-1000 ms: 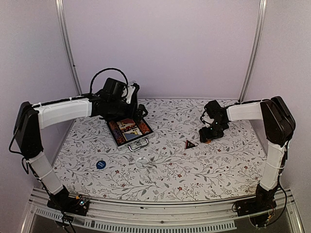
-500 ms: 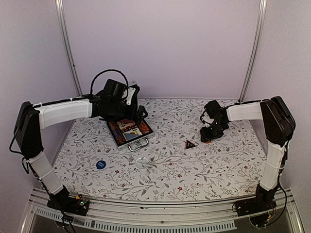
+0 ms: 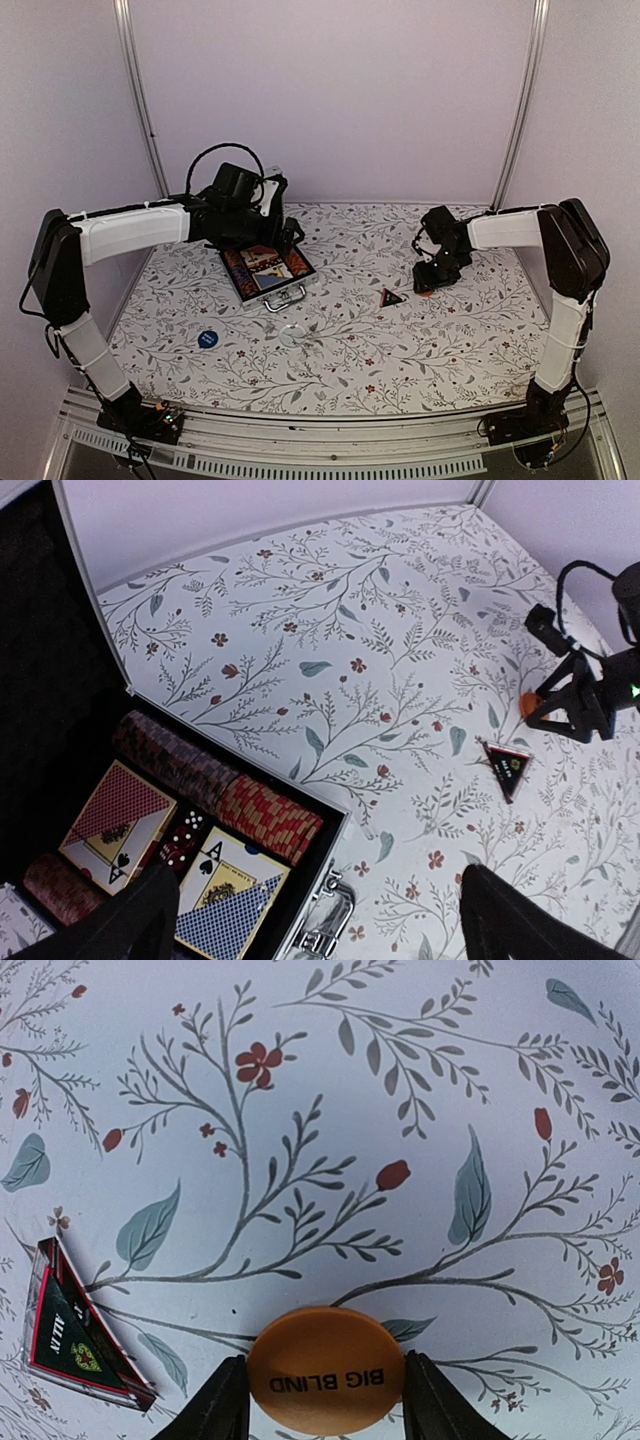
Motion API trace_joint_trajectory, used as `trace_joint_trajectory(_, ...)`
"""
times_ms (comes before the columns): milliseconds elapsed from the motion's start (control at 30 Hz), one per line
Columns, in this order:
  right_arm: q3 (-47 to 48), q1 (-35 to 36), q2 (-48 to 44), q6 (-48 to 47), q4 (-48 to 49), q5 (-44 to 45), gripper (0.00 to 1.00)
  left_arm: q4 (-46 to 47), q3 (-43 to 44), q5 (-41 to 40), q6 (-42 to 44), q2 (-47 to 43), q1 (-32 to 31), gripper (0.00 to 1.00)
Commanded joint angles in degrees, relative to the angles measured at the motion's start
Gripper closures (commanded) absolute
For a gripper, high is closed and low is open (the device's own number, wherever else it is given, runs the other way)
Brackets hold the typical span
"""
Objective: Pack up texas hold em set
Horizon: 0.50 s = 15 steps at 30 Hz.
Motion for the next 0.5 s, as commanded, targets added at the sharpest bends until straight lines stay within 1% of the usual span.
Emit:
trace_joint_trajectory(0,0.32,-0.29,-3.13,0.26,-1.46,-0.47,0.49,1.57,-0.66,0.86,-0.53,1.1,0.75,0.0)
trace_joint_trajectory(133,0.56,-0.23,-3.56,0.21,-1.85,-0.47,0.49,1.73,-0.78,1.11,-0.86,1.22,0.75,0.0)
trace_joint_trajectory(167,0.64,-0.2,-3.71,0.21,-1.87,-2.19,0.49,1.79,-0.85,1.21,-0.92,1.25,0.69,0.0)
trace_joint_trajectory(267,0.78,-0.18,-4.2,0.2,-1.87,-3.31,0.5,2.09,-1.15,1.59,-1.54,1.25,0.75,0.0)
trace_joint_trajectory(467,0.92,0.81,-5.77,-0.68,-1.52,-6.64,0.5,4.67,-1.91,6.44,-4.8,2.31,0.75,0.0)
